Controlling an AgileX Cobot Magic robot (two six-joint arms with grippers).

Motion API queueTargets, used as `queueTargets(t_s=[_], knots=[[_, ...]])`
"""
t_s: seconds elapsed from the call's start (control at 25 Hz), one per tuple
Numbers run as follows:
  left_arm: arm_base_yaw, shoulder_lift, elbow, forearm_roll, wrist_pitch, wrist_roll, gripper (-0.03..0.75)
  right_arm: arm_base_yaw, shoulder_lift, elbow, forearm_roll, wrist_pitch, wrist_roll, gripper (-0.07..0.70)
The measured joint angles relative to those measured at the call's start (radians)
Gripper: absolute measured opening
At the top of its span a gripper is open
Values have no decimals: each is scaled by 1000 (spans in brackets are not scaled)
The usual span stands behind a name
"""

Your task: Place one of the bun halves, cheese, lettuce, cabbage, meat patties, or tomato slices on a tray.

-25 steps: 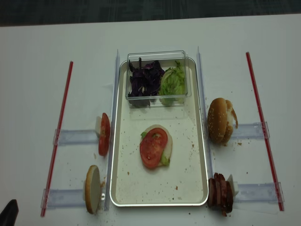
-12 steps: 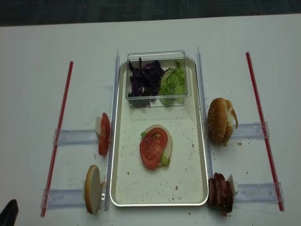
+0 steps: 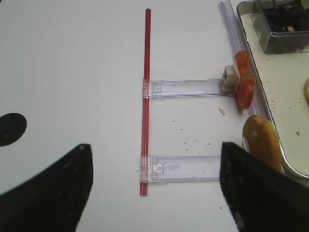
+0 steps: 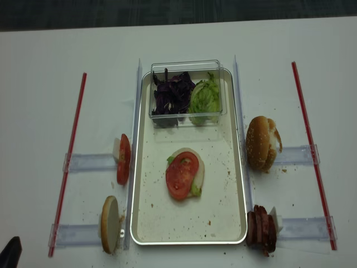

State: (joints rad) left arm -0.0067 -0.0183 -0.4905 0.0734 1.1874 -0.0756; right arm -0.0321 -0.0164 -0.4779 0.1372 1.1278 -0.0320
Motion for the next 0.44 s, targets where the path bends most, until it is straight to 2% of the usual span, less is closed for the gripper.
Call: queueTargets(t_s=[0.44], knots=[[0, 0, 0, 0, 0, 0, 502, 0, 0, 0, 0, 0, 0, 427]])
